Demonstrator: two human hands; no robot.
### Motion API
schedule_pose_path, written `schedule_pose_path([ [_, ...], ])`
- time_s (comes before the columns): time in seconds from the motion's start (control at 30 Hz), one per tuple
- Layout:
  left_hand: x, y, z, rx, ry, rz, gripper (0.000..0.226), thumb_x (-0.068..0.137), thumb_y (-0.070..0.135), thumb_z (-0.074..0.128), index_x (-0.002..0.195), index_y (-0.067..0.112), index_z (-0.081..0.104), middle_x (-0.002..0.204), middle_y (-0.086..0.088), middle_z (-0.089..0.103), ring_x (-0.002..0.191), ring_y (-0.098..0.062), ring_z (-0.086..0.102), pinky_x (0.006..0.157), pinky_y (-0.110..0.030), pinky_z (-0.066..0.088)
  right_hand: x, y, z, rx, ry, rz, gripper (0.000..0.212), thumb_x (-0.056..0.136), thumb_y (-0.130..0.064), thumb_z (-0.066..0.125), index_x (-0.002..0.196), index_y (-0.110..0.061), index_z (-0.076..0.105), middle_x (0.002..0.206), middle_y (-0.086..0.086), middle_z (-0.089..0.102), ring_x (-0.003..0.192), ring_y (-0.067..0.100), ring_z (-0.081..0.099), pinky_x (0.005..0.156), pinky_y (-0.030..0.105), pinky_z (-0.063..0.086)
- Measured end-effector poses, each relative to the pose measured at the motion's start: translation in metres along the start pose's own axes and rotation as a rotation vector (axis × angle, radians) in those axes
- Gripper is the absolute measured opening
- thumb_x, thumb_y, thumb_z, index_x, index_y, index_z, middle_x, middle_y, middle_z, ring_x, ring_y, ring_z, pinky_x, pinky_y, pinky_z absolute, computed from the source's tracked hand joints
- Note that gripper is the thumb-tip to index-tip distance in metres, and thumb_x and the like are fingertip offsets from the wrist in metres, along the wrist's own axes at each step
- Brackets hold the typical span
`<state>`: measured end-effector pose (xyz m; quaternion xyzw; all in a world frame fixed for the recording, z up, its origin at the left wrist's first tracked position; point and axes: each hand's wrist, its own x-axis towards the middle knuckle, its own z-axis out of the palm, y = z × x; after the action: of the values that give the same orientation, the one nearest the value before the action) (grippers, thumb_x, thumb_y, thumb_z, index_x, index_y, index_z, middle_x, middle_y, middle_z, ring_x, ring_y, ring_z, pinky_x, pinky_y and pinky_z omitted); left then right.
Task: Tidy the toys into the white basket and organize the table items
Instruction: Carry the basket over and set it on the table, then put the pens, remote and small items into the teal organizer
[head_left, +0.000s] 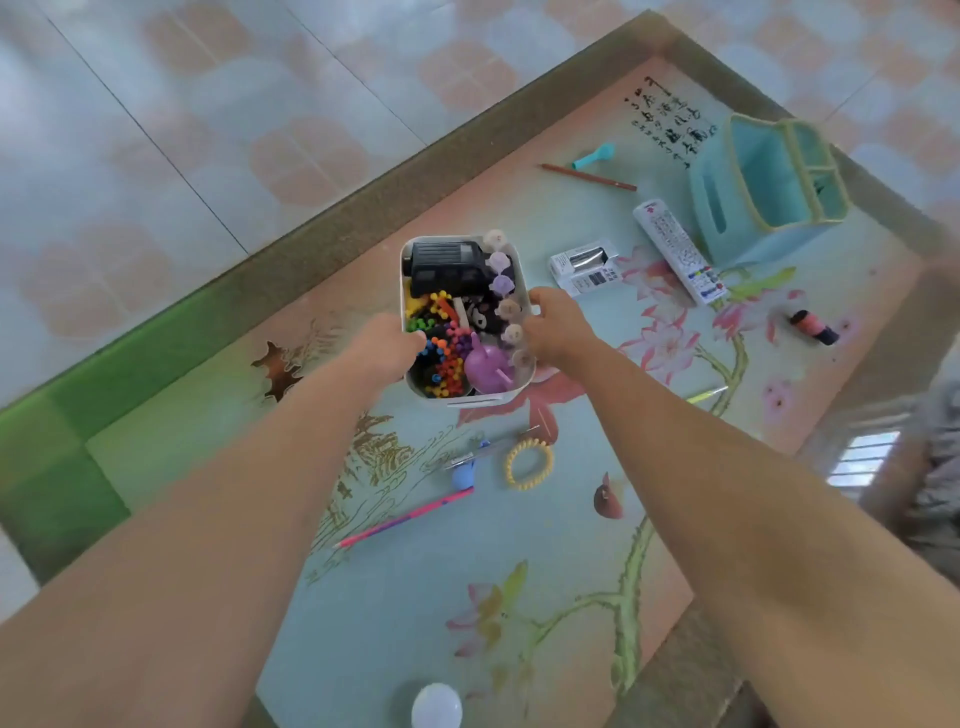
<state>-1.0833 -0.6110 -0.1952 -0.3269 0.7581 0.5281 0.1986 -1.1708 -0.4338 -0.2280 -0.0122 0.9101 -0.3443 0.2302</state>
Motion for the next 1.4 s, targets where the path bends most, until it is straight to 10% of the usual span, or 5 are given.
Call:
schedule_pose_path([
  [0.7, 0.025, 0.083, 0.081, 0.239, 0.579, 0.062, 0.037, 0.093, 0.008, 0.036, 0.127, 0.01, 0.051, 0.122, -0.014, 0.057, 0.111, -0.033, 0.052, 0.087, -0.037, 0.042, 0.086, 0.026, -0.101, -0.034, -0.116, -0.173, 0.031, 0.09, -0.005, 0.044, 0.115, -0.004, 0.063, 0.116, 0.023, 0.063, 0.102, 0.038, 0.062, 0.091, 0.048, 0.051],
  [1.0, 0.013, 0.207, 0.206, 0.138, 0.143, 0.373, 0.016, 0.073, 0.01, 0.039, 0.062, 0.018, 0.047, 0.077, -0.019, 0.051, 0.074, -0.019, 0.046, 0.072, -0.035, 0.041, 0.09, 0.098, -0.278, -0.101, 0.524, 0.095, 0.025, 0.088, -0.001, 0.042, 0.1, -0.003, 0.064, 0.106, 0.015, 0.063, 0.095, 0.029, 0.057, 0.074, 0.034, 0.045],
  [1.2, 0.018, 0.236, 0.26, -0.023, 0.047, 0.271, 0.032, 0.09, 0.003, 0.045, 0.114, 0.009, 0.066, 0.107, -0.008, 0.067, 0.072, -0.013, 0.057, 0.051, -0.016, 0.038, 0.114, 0.155, -0.329, 0.099, 0.477, 0.449, 0.044, 0.089, -0.008, 0.046, 0.132, -0.002, 0.036, 0.13, 0.017, 0.042, 0.106, 0.032, 0.049, 0.083, 0.04, 0.048],
  [1.3, 0.026, 0.235, 0.268, -0.043, 0.067, 0.244, 0.034, 0.092, 0.005, 0.045, 0.12, 0.01, 0.064, 0.12, -0.007, 0.065, 0.08, -0.012, 0.06, 0.057, -0.014, 0.041, 0.124, 0.159, -0.33, 0.393, 0.393, 0.5, 0.018, 0.089, -0.006, 0.045, 0.107, -0.006, 0.044, 0.096, 0.012, 0.045, 0.066, 0.026, 0.049, 0.045, 0.025, 0.039],
  [1.4, 0.031, 0.23, 0.276, -0.073, 0.079, 0.201, 0.033, 0.092, 0.004, 0.046, 0.119, 0.01, 0.064, 0.116, -0.007, 0.066, 0.084, -0.017, 0.06, 0.065, -0.021, 0.044, 0.146, 0.177, -0.329, 0.54, 0.278, 0.454, 0.019, 0.092, -0.016, 0.056, 0.079, -0.009, 0.044, 0.071, 0.002, 0.053, 0.077, 0.026, 0.065, 0.056, 0.026, 0.046],
])
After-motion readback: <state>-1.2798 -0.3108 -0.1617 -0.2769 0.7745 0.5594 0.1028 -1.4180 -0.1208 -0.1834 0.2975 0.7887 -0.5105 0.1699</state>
